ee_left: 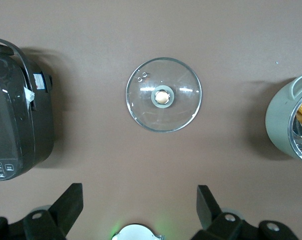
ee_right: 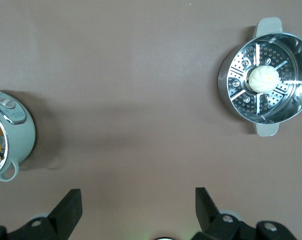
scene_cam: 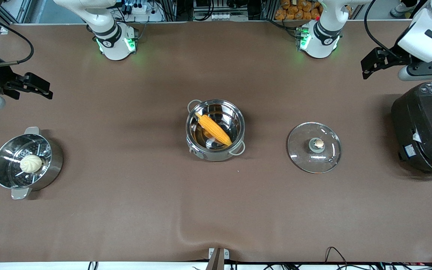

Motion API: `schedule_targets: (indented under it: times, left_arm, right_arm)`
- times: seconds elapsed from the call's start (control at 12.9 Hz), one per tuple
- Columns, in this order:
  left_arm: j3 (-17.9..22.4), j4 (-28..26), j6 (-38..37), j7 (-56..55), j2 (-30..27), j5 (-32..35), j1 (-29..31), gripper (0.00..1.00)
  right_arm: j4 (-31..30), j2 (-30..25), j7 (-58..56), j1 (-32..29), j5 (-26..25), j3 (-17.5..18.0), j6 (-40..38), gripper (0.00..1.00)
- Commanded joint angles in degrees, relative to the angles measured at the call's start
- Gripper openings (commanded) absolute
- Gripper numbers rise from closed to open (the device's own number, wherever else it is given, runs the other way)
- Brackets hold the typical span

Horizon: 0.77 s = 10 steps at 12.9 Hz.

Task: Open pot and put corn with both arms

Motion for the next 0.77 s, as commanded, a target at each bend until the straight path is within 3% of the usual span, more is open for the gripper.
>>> schedule_targets:
  times: [0.0, 0.7]
  left_arm:
    - [-0.1, 0.0, 1.6, -0.3, 0.2, 1.3, 0.5, 1.0]
    - [0.6, -0.4, 2.3, 0.1, 1.4, -2.2, 1.0, 1.0]
  right_arm:
    - [-1.1, -1.1, 1.9, -0.6, 1.4, 0.6, 0.4, 1.0]
    - [-0.5, -0.9, 0.6, -0.9, 0.6, 0.4, 0.9, 1.0]
